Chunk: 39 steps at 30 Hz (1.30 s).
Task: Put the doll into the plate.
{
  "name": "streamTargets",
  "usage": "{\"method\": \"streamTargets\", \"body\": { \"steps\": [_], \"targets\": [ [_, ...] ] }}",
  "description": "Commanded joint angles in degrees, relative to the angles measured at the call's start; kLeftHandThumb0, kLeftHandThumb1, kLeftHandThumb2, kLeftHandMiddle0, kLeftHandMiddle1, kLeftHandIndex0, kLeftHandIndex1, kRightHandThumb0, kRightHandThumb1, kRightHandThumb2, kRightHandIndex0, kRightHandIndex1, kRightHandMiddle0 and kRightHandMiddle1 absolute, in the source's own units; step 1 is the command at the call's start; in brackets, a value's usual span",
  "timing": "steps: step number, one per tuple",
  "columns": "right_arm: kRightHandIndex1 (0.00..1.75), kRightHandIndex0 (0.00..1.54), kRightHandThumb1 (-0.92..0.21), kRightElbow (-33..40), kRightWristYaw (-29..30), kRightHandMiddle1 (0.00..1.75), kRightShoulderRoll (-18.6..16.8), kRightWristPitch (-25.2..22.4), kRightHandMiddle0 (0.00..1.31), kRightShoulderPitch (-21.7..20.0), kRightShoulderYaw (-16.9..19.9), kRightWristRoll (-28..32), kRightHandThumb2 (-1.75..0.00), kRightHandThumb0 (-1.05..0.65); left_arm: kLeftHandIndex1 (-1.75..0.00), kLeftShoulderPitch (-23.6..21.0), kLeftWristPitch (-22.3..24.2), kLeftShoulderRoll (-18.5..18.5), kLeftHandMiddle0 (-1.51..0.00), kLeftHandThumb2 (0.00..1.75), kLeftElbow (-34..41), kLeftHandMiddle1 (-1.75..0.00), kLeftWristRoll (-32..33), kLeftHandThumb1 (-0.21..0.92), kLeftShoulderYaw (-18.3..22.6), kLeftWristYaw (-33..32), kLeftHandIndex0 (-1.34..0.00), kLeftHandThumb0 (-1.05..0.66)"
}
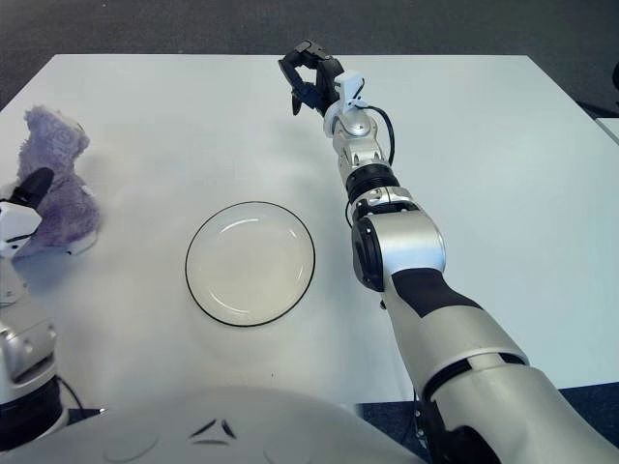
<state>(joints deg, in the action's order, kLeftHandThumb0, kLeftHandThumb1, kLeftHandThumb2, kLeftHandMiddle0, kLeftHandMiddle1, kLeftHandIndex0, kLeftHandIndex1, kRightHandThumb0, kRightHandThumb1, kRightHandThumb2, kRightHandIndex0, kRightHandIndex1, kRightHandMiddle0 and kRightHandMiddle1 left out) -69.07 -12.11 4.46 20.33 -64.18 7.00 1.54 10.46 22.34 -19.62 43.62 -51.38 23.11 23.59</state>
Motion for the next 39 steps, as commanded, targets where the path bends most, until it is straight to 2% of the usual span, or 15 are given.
{"method": "streamTargets", "body": {
  "steps": [1, 11, 18, 25, 33, 39],
  "targets": [
    [1.75, 0.96, -0.92, -0.13, -0.14, 1.60, 0.48, -0.36, 0.34, -0.21, 0.00, -0.09, -0.38, -0.35, -0.13, 1.52, -0.71, -5.24, -0.23, 0.55, 0.76, 0.00, 4.70, 0.92, 2.81, 5.86, -0.26, -0.86],
    [1.75, 0.96, -0.92, -0.17, -0.16, 1.59, 0.51, -0.35, 0.35, -0.22, 0.05, -0.12, -0.38, -0.35, -0.10, 2.63, 0.35, -10.11, -0.19, 0.55, 0.20, 0.00, 12.27, 0.92, 4.76, 11.42, -0.22, -0.89],
    [1.75, 0.96, -0.92, -0.12, -0.19, 1.58, 0.60, -0.42, 0.36, -0.23, 0.09, -0.10, -0.37, -0.35, -0.07, 4.81, -4.29, -16.13, -0.16, 0.54, -4.46, 0.00, 21.11, 0.92, 7.31, 15.64, -0.18, -0.92],
    [1.75, 0.96, -0.92, -0.06, -0.30, 1.58, 0.71, -0.48, 0.36, -0.28, 0.18, -0.02, -0.37, -0.35, -0.04, 5.84, -6.25, -19.36, -0.14, 0.53, -7.17, 0.00, 27.35, 0.92, 8.34, 17.32, -0.14, -0.93],
    [1.75, 0.96, -0.92, 0.04, -0.32, 1.57, 0.78, -0.45, 0.37, -0.21, 0.25, 0.04, -0.36, -0.35, -0.03, 5.79, -6.72, -20.95, -0.15, 0.54, -9.36, -0.01, 27.95, 0.92, 6.66, 15.08, -0.11, -0.96],
    [1.75, 0.96, -0.92, 0.11, -0.35, 1.57, 0.81, -0.48, 0.37, -0.24, 0.31, 0.09, -0.36, -0.35, -0.02, 5.34, -3.46, -21.17, -0.17, 0.50, -10.23, -0.01, 20.63, 0.92, 2.75, 11.35, -0.11, -0.97]
  ]
}}
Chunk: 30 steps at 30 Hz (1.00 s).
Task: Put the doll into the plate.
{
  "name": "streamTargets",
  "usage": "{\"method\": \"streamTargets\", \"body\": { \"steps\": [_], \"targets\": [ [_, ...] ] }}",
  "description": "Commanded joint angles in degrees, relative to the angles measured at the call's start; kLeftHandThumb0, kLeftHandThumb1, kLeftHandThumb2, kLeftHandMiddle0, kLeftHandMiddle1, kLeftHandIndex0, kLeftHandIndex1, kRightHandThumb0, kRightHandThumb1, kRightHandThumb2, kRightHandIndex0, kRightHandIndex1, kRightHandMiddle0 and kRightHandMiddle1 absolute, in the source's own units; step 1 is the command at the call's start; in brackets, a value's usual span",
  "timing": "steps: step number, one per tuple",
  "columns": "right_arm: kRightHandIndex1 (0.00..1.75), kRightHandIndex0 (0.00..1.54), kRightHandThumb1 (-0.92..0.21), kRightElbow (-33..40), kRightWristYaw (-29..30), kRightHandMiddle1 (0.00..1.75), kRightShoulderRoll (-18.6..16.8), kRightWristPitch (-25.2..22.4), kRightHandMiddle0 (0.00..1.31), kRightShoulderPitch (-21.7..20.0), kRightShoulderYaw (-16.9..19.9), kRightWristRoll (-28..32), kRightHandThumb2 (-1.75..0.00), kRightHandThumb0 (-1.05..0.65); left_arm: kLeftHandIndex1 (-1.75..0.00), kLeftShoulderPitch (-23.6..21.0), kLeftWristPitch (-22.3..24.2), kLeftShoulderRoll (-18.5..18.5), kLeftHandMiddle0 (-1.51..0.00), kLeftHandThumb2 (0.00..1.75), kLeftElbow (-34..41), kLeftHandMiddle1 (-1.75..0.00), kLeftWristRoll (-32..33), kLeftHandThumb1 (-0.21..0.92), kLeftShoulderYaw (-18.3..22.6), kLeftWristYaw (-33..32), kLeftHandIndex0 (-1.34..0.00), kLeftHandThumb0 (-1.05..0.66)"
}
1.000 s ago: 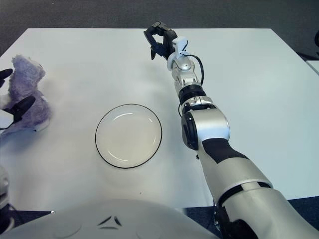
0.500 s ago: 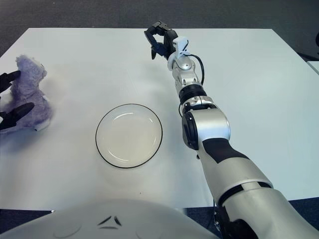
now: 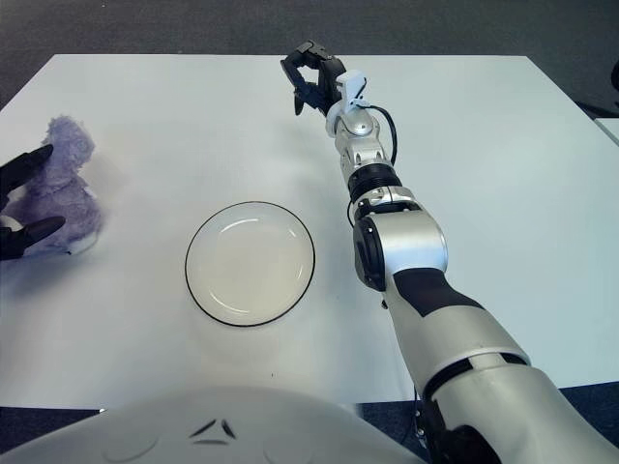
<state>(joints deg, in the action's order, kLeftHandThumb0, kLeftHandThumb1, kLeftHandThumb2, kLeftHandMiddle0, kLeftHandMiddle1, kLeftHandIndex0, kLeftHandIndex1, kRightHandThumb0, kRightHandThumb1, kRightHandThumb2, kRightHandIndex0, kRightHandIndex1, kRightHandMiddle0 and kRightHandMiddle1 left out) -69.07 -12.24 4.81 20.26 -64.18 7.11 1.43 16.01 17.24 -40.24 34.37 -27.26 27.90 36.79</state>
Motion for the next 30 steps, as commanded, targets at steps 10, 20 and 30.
{"method": "streamTargets", "body": {
  "steps": [10, 20, 30],
  "targets": [
    [1.75, 0.96, -0.92, 0.40, -0.19, 1.56, 0.57, -0.43, 0.38, -0.18, 0.18, 0.15, -0.35, -0.35, -0.03, -0.34, 6.22, 0.35, -0.10, 0.14, -0.91, 0.00, -17.71, 0.92, -8.91, -6.77, -0.13, -0.96],
    [1.75, 0.97, -0.92, 0.55, 0.10, 1.56, 0.63, -0.31, 0.38, -0.09, 0.06, -0.01, -0.35, -0.35, -0.05, -3.53, 8.35, 5.20, -0.16, 0.01, -5.92, -0.03, -26.27, 0.72, -14.18, -16.98, -0.20, -0.56],
    [1.75, 0.99, -0.92, 0.38, 0.24, 1.56, 0.78, -0.48, 0.38, -0.28, 0.17, 0.08, -0.35, -0.35, -0.82, -8.57, 12.24, 14.22, -0.23, 0.01, -10.90, -1.18, -29.43, 0.81, -17.62, -29.13, -0.36, 0.06]
  ]
}}
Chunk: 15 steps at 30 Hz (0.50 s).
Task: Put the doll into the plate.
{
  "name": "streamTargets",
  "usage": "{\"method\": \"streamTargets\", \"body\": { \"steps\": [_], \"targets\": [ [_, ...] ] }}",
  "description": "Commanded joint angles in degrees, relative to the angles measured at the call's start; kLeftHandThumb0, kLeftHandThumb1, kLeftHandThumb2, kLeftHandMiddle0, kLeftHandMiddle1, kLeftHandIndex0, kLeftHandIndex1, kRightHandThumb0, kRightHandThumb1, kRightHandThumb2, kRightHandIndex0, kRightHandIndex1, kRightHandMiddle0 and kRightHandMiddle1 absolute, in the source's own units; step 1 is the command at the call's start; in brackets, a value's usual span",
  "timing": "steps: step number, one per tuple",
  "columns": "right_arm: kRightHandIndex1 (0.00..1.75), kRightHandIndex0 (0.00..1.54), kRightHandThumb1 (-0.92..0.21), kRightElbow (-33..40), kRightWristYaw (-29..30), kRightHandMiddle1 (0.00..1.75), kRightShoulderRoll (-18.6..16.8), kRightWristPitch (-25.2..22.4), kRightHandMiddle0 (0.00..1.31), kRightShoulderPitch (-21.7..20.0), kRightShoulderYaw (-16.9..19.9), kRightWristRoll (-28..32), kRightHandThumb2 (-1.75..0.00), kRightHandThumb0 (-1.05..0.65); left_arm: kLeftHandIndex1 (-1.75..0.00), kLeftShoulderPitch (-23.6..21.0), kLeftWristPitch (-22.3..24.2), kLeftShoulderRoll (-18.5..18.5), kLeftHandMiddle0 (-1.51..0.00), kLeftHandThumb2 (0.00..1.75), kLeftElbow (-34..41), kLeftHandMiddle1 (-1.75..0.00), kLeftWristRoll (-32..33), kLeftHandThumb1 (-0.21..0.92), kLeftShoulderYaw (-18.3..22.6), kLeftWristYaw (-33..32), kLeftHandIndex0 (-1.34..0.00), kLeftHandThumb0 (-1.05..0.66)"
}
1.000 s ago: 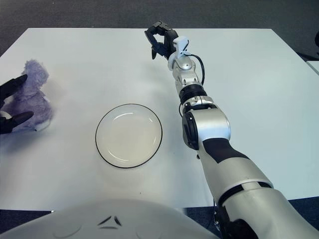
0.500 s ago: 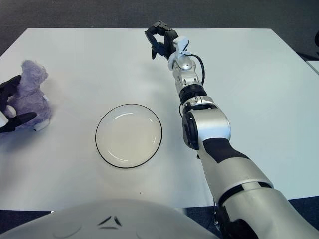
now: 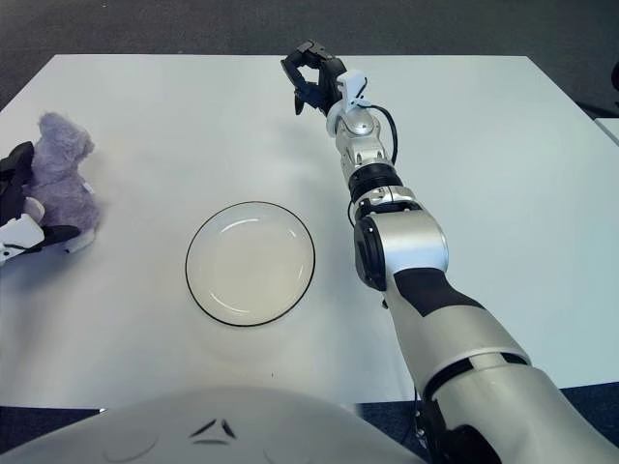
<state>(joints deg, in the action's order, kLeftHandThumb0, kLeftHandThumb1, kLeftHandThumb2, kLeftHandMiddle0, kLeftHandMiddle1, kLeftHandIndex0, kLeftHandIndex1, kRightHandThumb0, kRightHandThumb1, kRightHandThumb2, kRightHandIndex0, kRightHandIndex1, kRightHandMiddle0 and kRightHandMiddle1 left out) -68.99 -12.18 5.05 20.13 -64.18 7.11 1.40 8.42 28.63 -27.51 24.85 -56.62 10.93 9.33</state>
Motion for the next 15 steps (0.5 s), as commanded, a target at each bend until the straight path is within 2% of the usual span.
{"method": "streamTargets", "body": {
  "steps": [1, 2, 3, 5, 8, 11, 15],
  "targets": [
    [1.75, 0.99, -0.92, 0.30, 0.17, 1.56, 0.55, -0.36, 0.38, -0.28, 0.20, 0.13, -0.35, -0.35, -1.01, -1.17, 0.81, 1.79, -0.20, 0.02, -1.54, -1.36, 0.44, 0.84, -0.62, -1.80, -0.31, 0.10],
    [1.75, 0.99, -0.92, 0.30, 0.16, 1.56, 0.55, -0.37, 0.38, -0.29, 0.22, 0.15, -0.35, -0.35, -1.14, -1.35, 0.61, 2.01, -0.18, 0.03, -1.71, -1.49, 1.25, 0.85, -0.50, -1.75, -0.28, 0.13],
    [1.75, 0.99, -0.92, 0.30, 0.13, 1.56, 0.57, -0.40, 0.38, -0.30, 0.25, 0.19, -0.35, -0.35, -1.23, -1.48, 0.47, 2.16, -0.22, 0.09, -1.84, -1.50, 1.76, 0.87, -0.42, -1.72, -0.25, 0.18],
    [1.75, 0.99, -0.92, 0.29, 0.09, 1.56, 0.59, -0.43, 0.38, -0.33, 0.31, 0.25, -0.35, -0.35, -1.54, -2.00, -1.00, 2.46, -0.30, 0.47, -3.08, -1.61, 4.49, 0.78, 0.15, -2.03, -0.24, 0.29],
    [1.75, 0.99, -0.92, 0.26, 0.02, 1.57, 0.63, -0.46, 0.37, -0.37, 0.37, 0.30, -0.35, -0.35, -1.68, -2.46, -3.13, 2.27, -0.33, 0.74, -5.09, -1.70, 7.22, 0.70, 0.50, -3.31, -0.24, 0.35],
    [1.75, 0.99, -0.92, 0.25, -0.05, 1.57, 0.67, -0.45, 0.37, -0.39, 0.43, 0.34, -0.36, -0.35, -1.72, -2.62, -5.47, 1.67, -0.36, 0.87, -7.07, -1.73, 8.83, 0.64, 0.39, -5.21, -0.26, 0.38],
    [1.75, 0.99, -0.92, 0.24, -0.10, 1.58, 0.70, -0.43, 0.37, -0.40, 0.46, 0.36, -0.36, -0.35, -1.74, -2.58, -7.44, 1.07, -0.40, 0.96, -8.51, -1.74, 9.86, 0.59, 0.15, -7.07, -0.28, 0.39]
  ]
}}
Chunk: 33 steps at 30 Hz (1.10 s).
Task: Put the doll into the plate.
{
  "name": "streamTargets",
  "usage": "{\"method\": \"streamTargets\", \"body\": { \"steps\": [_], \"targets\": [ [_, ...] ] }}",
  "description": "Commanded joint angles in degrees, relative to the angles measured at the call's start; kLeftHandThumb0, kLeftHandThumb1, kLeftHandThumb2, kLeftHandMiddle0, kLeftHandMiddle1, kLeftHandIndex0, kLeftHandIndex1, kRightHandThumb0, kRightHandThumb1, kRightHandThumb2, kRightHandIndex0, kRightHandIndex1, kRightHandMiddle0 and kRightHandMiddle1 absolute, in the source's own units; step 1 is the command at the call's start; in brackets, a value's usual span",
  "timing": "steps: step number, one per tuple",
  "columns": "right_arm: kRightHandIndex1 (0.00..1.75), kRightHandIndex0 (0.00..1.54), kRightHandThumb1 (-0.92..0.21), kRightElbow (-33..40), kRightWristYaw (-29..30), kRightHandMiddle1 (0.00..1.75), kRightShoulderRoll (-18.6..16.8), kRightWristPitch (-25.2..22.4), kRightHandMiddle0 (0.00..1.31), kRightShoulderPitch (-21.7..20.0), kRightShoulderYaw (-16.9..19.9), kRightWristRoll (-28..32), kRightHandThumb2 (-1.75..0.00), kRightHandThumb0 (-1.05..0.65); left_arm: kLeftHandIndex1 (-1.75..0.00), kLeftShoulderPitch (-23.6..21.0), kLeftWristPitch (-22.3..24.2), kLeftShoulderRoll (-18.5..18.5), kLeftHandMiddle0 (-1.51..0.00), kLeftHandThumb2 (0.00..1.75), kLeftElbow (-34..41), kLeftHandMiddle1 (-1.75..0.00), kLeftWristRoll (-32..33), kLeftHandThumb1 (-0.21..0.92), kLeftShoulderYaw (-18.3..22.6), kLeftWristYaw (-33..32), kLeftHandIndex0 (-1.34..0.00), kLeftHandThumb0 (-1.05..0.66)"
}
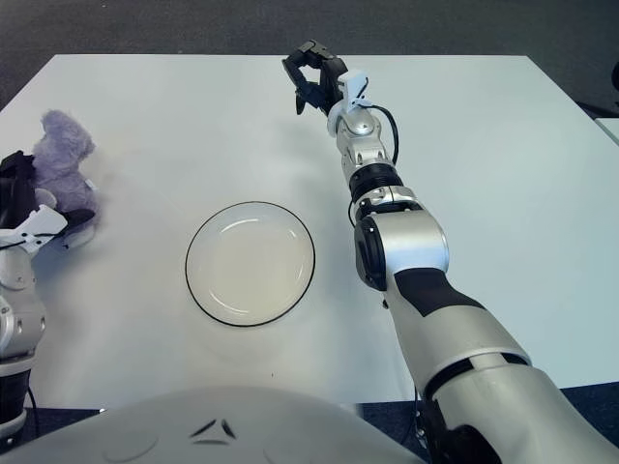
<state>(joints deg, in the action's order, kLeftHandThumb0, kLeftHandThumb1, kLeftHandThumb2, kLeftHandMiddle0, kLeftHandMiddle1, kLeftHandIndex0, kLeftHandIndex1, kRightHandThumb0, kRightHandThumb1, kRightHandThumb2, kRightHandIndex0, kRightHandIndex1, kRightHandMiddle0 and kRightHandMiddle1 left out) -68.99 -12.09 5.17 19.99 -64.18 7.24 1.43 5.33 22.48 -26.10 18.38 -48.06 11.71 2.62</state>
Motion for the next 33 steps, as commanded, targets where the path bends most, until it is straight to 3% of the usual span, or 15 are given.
{"method": "streamTargets", "body": {
  "steps": [1, 3, 6, 9, 16, 18, 20, 23, 31, 33],
  "targets": [
    [1.75, 0.99, -0.92, 0.24, -0.20, 1.58, 0.58, -0.30, 0.36, -0.40, 0.32, 0.33, -0.36, -0.35, -1.74, 0.53, -1.44, -0.43, -0.40, 0.97, -2.16, -1.74, 1.47, 0.58, -0.65, -0.57, -0.28, 0.39],
    [1.75, 0.99, -0.92, 0.25, -0.20, 1.58, 0.58, -0.30, 0.36, -0.39, 0.32, 0.33, -0.37, -0.35, -1.74, 0.56, -1.66, -0.59, -0.41, 0.98, -2.35, -1.75, 1.74, 0.58, -0.68, -0.88, -0.28, 0.39],
    [1.75, 0.99, -0.92, 0.14, -1.68, 1.59, 0.75, 0.36, 0.36, -0.41, 0.82, 1.00, -0.37, -0.35, -1.75, -3.21, -11.15, -1.72, -0.42, 1.01, -10.28, -1.75, 3.76, 0.55, -2.24, -9.09, -0.35, 0.40],
    [1.75, 1.00, -0.92, 0.06, -2.30, 1.59, 0.82, 0.51, 0.35, -0.48, 1.15, 1.28, -0.38, -0.35, -1.75, -5.80, -15.99, -2.07, -0.44, 1.03, -14.28, -1.75, 6.42, 0.54, -2.67, -11.93, -0.42, 0.40],
    [1.75, 1.00, -0.92, 0.00, -2.63, 1.60, 0.84, 0.56, 0.35, -0.51, 1.39, 1.30, -0.38, -0.35, -1.75, -6.91, -19.47, -2.88, -0.44, 1.04, -17.41, -1.75, 8.19, 0.53, -2.95, -14.21, -0.46, 0.41],
    [1.75, 1.00, -0.92, 0.16, -3.22, 1.60, 0.86, 0.57, 0.35, -0.48, 1.73, 1.73, -0.38, -0.35, -1.75, -14.34, -24.77, -1.86, -0.44, 1.05, -23.45, -1.75, 15.49, 0.52, -3.91, -10.61, -0.46, 0.41],
    [1.75, 1.00, -0.92, 0.25, -3.59, 1.60, 0.90, 0.56, 0.35, -0.49, 1.99, 1.92, -0.38, -0.35, -1.75, -19.00, -28.69, -1.61, -0.44, 1.05, -28.04, -1.75, 20.22, 0.52, -4.63, -8.43, -0.46, 0.41],
    [1.75, 1.00, -0.92, 0.26, -3.85, 1.60, 1.04, 0.53, 0.35, -0.58, 2.14, 2.05, -0.38, -0.35, -1.75, -22.70, -32.54, -1.51, -0.45, 1.05, -33.15, -1.75, 23.81, 0.52, -5.29, -7.14, -0.46, 0.41],
    [1.75, 1.01, -0.92, 0.28, -4.04, 1.60, 1.05, 0.52, 0.35, -0.59, 2.29, 2.04, -0.38, -0.35, -1.75, -24.72, -36.52, -2.51, -0.45, 1.06, -37.75, -1.75, 26.06, 0.51, -6.27, -7.55, -0.47, 0.41],
    [1.75, 1.01, -0.92, 0.50, -4.57, 1.60, 1.64, 0.63, 0.35, -0.80, 2.62, 2.36, -0.38, -0.35, -1.75, -30.08, -35.43, 0.70, -0.46, 1.07, -40.30, -1.75, 27.02, 0.50, -8.11, -7.05, -0.47, 0.41]
  ]
}}
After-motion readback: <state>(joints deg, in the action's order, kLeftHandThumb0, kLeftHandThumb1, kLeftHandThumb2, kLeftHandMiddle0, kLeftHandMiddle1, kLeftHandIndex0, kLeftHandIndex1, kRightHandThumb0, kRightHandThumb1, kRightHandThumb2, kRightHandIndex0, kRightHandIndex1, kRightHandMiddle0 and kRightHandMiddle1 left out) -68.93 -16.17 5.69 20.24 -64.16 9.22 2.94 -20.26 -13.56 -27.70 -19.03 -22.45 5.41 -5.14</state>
